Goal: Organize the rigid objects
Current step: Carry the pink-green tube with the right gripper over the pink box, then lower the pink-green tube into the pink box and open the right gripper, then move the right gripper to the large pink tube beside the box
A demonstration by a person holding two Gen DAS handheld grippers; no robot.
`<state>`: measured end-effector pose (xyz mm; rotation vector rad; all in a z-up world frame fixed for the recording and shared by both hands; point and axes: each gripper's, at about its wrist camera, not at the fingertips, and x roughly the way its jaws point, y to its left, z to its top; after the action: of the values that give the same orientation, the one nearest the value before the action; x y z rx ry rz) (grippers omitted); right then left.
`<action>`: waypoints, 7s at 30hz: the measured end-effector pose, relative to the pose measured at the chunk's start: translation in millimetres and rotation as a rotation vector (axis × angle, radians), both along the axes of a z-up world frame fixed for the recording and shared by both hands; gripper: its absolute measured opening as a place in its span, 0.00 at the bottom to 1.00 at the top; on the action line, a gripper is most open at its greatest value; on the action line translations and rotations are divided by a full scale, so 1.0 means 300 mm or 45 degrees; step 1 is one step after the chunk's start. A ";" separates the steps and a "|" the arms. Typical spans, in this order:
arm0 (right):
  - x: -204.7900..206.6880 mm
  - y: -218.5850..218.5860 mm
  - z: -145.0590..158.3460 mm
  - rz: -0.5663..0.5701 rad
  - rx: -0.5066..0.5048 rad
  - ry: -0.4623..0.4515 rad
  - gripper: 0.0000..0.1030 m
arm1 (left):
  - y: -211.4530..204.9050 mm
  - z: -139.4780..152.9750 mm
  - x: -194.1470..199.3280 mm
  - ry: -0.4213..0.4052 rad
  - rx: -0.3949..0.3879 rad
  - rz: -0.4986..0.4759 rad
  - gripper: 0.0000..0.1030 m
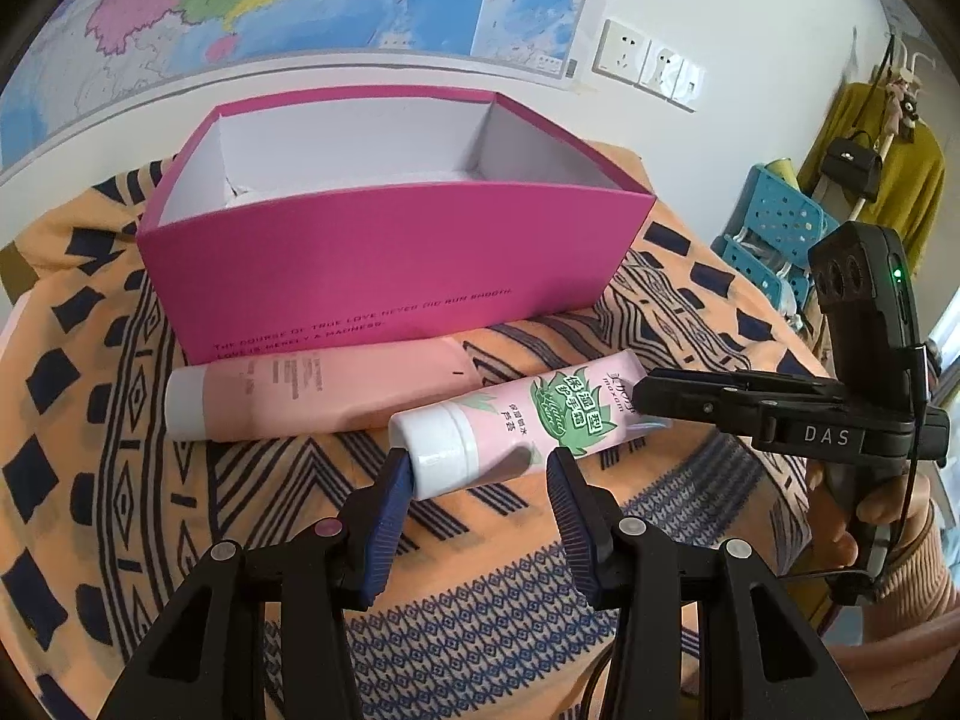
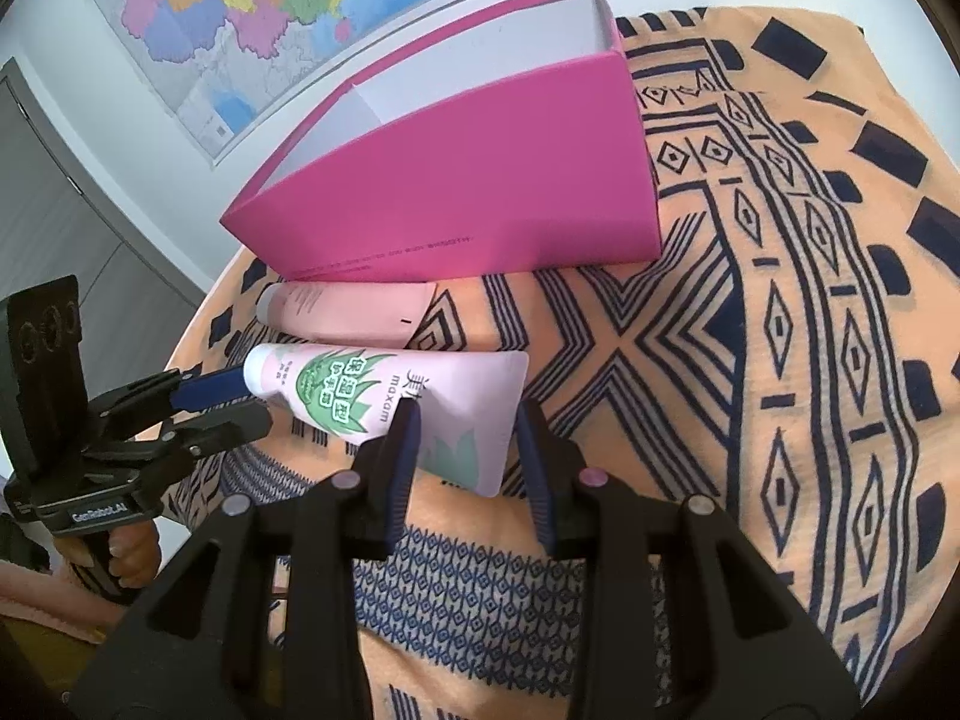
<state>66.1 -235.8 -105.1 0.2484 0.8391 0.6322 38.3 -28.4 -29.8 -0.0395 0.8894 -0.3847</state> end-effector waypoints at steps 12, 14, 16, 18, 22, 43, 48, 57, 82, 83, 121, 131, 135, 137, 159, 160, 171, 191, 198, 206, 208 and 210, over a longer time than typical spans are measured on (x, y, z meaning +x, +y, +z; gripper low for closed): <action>-0.015 -0.013 0.057 -0.023 -0.022 -0.085 0.35 | -0.009 0.059 0.018 -0.062 -0.028 -0.009 0.45; -0.015 -0.013 0.071 -0.023 -0.027 -0.101 0.35 | -0.011 0.071 0.022 -0.075 -0.030 -0.008 0.45; -0.014 -0.014 0.085 -0.026 -0.030 -0.114 0.35 | -0.013 0.080 0.024 -0.088 -0.028 -0.010 0.45; -0.012 -0.015 0.096 -0.030 -0.031 -0.125 0.35 | -0.018 0.090 0.026 -0.102 -0.025 -0.014 0.45; -0.008 -0.022 0.119 -0.040 -0.034 -0.151 0.35 | -0.024 0.104 0.034 -0.120 -0.035 -0.014 0.45; 0.027 -0.042 0.206 -0.058 -0.049 -0.245 0.35 | -0.039 0.156 0.079 -0.203 -0.026 -0.023 0.46; 0.044 -0.041 0.230 -0.061 -0.053 -0.272 0.35 | -0.040 0.172 0.098 -0.218 -0.027 -0.020 0.46; 0.073 -0.054 0.266 -0.074 -0.051 -0.307 0.35 | -0.055 0.191 0.120 -0.244 -0.014 -0.026 0.46; 0.161 -0.047 0.309 -0.088 -0.069 -0.328 0.35 | -0.059 0.216 0.224 -0.266 0.016 -0.004 0.46; 0.164 -0.047 0.309 -0.088 -0.069 -0.326 0.35 | -0.059 0.214 0.228 -0.265 0.019 -0.002 0.46; 0.296 0.006 0.268 -0.103 -0.166 -0.258 0.36 | -0.040 0.142 0.394 -0.135 0.025 0.036 0.46; 0.301 0.020 0.262 -0.133 -0.235 -0.264 0.36 | -0.040 0.128 0.414 -0.122 0.031 0.039 0.46; 0.292 0.019 0.260 -0.142 -0.243 -0.266 0.36 | -0.038 0.131 0.412 -0.133 0.040 0.038 0.46; 0.285 0.017 0.259 -0.144 -0.242 -0.268 0.36 | -0.036 0.136 0.397 -0.151 0.046 0.037 0.46; 0.107 0.002 0.287 -0.005 -0.083 -0.331 0.36 | 0.155 0.221 0.135 -0.339 0.007 0.136 0.56; 0.094 0.009 0.285 0.015 -0.074 -0.332 0.36 | 0.173 0.214 0.127 -0.334 0.010 0.154 0.57; 0.068 0.135 0.112 0.169 -0.051 -0.135 0.39 | 0.282 0.030 0.112 -0.129 0.062 0.260 0.59; 0.169 0.269 -0.037 0.125 -0.060 0.031 0.39 | 0.355 -0.085 0.193 0.016 0.012 0.304 0.60; 0.193 0.302 -0.033 0.127 -0.040 0.036 0.39 | 0.329 -0.091 0.203 0.031 -0.008 0.267 0.60; 0.183 0.275 -0.031 0.142 -0.070 0.025 0.40 | 0.290 -0.089 0.154 0.038 -0.032 0.224 0.60; 0.175 0.254 -0.026 0.142 -0.083 0.020 0.40 | 0.268 -0.089 0.142 0.043 -0.038 0.207 0.60; 0.164 0.237 -0.023 0.144 -0.105 0.008 0.40 | 0.248 -0.089 0.130 0.048 -0.050 0.186 0.60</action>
<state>115.2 -164.6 -111.9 0.1284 0.8878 0.7011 77.3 46.0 -56.4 -0.1477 0.9102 -0.2657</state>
